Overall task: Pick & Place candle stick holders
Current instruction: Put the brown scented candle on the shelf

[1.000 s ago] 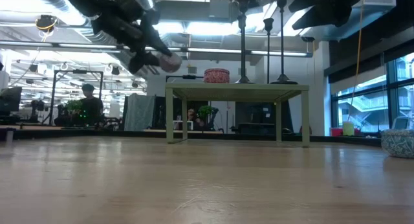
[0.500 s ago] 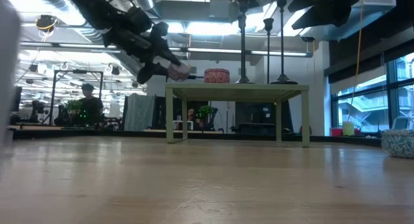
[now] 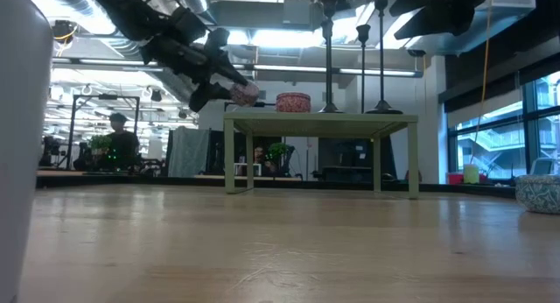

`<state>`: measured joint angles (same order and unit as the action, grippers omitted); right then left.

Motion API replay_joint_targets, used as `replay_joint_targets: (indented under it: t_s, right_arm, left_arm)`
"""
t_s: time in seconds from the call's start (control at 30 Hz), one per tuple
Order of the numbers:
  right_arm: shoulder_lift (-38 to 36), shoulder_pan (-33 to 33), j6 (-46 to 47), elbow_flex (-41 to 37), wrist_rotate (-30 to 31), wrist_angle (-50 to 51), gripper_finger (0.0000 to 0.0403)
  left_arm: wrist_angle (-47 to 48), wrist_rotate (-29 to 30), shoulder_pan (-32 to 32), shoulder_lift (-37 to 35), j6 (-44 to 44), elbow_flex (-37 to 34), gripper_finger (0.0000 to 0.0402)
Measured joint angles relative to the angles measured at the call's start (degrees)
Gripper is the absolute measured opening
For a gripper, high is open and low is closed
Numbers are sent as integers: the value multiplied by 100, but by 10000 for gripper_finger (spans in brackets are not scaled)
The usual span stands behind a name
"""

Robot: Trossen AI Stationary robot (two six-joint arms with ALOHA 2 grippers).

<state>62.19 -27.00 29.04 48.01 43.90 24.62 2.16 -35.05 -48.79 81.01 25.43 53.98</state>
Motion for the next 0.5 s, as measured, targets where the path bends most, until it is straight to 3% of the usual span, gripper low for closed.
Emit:
replay_joint_targets:
  t_s: [0.33,0.5]
  right_arm:
    - [0,0,-119,0,0,0,328]
    - [0,0,-119,0,0,0,328]
  left_arm:
    - [-708,-20,-157,0,188,0,187]
    - [-636,-856,-210,-177,251,0,187]
